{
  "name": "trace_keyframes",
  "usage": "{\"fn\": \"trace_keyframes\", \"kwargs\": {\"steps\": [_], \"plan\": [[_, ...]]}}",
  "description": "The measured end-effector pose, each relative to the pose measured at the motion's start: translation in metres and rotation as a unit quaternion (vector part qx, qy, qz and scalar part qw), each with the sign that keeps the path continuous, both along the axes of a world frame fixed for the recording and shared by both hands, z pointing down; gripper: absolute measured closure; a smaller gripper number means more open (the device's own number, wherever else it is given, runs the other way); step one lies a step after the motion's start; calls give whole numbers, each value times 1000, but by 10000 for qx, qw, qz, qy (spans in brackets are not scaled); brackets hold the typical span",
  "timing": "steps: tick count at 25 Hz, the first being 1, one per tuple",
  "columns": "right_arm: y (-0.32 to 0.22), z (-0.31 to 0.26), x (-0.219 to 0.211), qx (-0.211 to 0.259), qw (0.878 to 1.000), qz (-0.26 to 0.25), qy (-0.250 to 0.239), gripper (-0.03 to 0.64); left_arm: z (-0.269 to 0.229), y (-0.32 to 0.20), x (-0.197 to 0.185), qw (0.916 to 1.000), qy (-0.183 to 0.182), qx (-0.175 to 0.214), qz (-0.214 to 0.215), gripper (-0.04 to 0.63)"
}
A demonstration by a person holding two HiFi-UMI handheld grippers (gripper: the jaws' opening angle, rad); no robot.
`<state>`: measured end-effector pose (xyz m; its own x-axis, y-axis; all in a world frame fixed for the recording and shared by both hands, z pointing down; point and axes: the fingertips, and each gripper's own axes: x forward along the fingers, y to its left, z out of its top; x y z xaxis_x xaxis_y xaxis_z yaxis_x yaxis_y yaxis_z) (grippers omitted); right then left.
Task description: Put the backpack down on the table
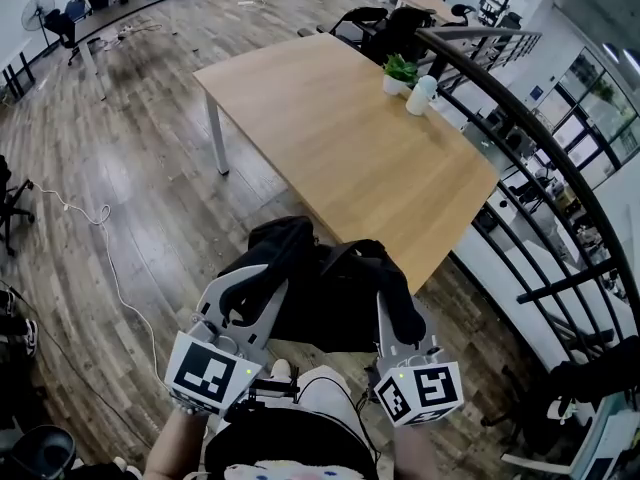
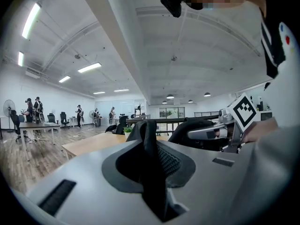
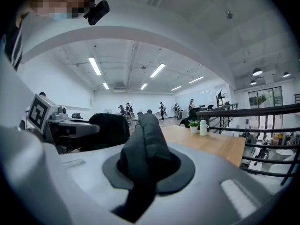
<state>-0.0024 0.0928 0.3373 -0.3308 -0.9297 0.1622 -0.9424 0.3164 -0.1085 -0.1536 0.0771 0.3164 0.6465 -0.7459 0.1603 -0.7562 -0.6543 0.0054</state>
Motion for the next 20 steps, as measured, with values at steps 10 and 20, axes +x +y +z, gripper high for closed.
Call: {"fn": "trace_keyframes", "kwargs": {"steps": [10,20], "plan": [[-37,2,10,20,10000,-2,19,561,3,-38,9,10000,-7,33,54,536],[-120,-8,44,146,9999,51,-30,561,-6,-119,41,9999,119,106,2,535]]}}
